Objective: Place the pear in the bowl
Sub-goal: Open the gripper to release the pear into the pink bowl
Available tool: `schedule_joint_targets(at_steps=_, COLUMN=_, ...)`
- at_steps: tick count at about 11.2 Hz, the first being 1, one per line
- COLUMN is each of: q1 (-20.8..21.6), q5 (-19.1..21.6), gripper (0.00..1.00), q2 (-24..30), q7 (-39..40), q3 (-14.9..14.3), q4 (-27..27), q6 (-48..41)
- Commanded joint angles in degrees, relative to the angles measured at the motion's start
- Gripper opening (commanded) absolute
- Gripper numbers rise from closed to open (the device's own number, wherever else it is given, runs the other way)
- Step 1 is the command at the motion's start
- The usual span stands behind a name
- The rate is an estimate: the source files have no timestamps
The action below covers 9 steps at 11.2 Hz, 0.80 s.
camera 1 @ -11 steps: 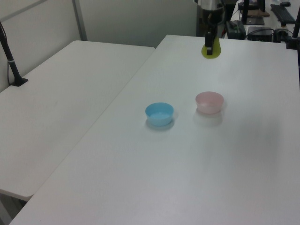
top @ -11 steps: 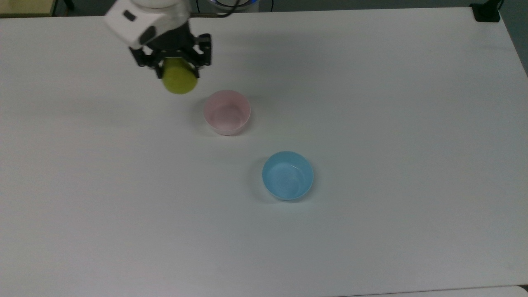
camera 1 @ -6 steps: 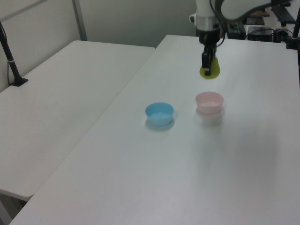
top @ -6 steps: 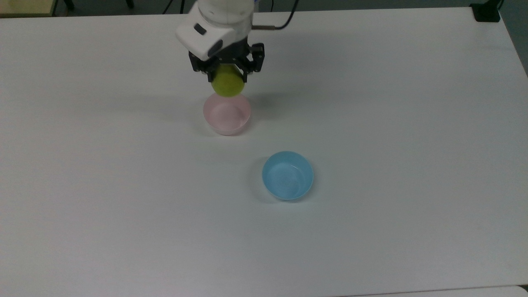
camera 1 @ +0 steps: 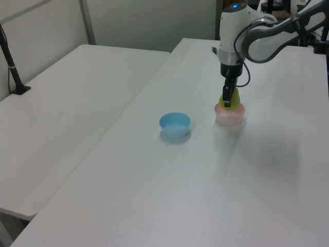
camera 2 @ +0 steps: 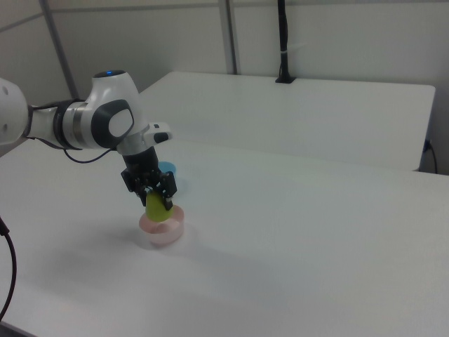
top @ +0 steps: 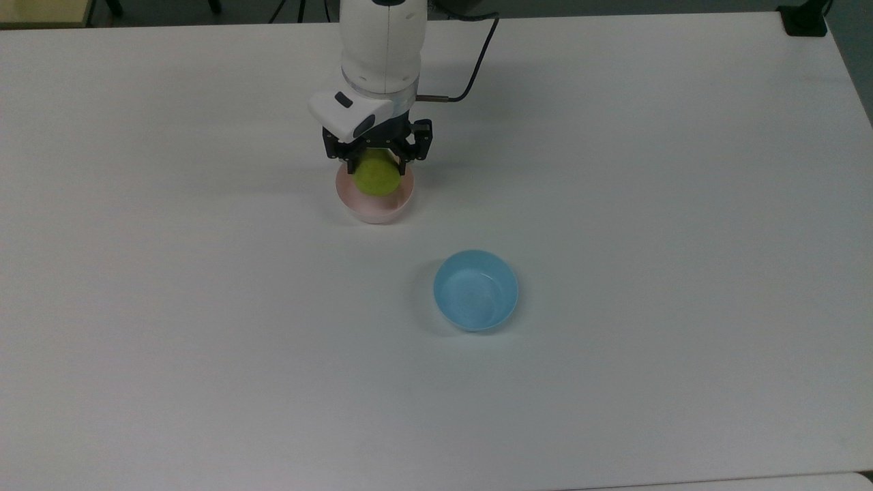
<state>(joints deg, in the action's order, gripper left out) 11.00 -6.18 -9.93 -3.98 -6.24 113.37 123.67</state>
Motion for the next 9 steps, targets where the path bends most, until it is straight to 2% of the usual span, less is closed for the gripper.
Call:
schedule_joint_targets(at_steps=1, q1=0.17, q5=-1.03, gripper=0.36, q2=0.18, q7=-0.95, q3=-0.18, q4=1.33, q6=1.4)
schedule_joint_targets(at_steps=4, q1=0.08, q5=-0.68, gripper=0.36, q2=-1.48, q7=-0.68, q3=-0.18, q4=1.16, q6=1.31)
schedule_joint_targets(at_steps=7, q1=-0.36, q5=-0.42, gripper=0.41, q2=-2.11, q7=-0.59, q3=-0.09, q4=0.98, q6=1.4)
schedule_joint_targets(at_steps=9, q1=-0.8, q5=-0.15, gripper=0.59, q2=-2.72, q7=-1.03, q3=-0.18, q4=0.8, q6=1.83)
